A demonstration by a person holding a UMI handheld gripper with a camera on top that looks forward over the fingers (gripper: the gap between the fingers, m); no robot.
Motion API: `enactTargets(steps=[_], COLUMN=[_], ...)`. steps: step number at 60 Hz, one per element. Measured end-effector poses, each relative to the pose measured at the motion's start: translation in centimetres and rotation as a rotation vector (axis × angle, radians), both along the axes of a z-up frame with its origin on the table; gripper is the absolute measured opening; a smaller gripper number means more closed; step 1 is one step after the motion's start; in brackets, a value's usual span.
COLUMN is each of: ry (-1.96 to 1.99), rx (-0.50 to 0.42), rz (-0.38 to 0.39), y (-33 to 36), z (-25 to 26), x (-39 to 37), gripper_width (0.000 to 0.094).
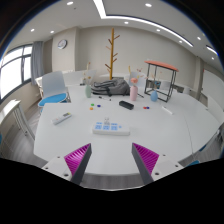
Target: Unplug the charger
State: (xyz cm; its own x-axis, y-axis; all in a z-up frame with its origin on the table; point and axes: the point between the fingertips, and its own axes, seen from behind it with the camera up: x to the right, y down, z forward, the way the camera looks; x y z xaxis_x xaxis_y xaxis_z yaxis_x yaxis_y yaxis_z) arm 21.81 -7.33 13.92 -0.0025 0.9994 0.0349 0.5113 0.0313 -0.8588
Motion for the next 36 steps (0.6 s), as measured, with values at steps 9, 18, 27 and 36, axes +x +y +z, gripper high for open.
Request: enactTargets(steps=[9, 18, 27, 36], ry=[0.014, 0.038, 0.052, 0.058], rx=[0.01, 0.017, 0.02, 0.024], rz=[0.021, 0.009, -0.031, -0.063], y=[-3.4, -4.7, -4.6, -3.9], z=[-1.6, -3.6, -5.9, -8.9], x=[-5.6, -11.4, -17.2, -22.6], gripper_width=[0.0854, 0.0852, 0.0853, 0.0853])
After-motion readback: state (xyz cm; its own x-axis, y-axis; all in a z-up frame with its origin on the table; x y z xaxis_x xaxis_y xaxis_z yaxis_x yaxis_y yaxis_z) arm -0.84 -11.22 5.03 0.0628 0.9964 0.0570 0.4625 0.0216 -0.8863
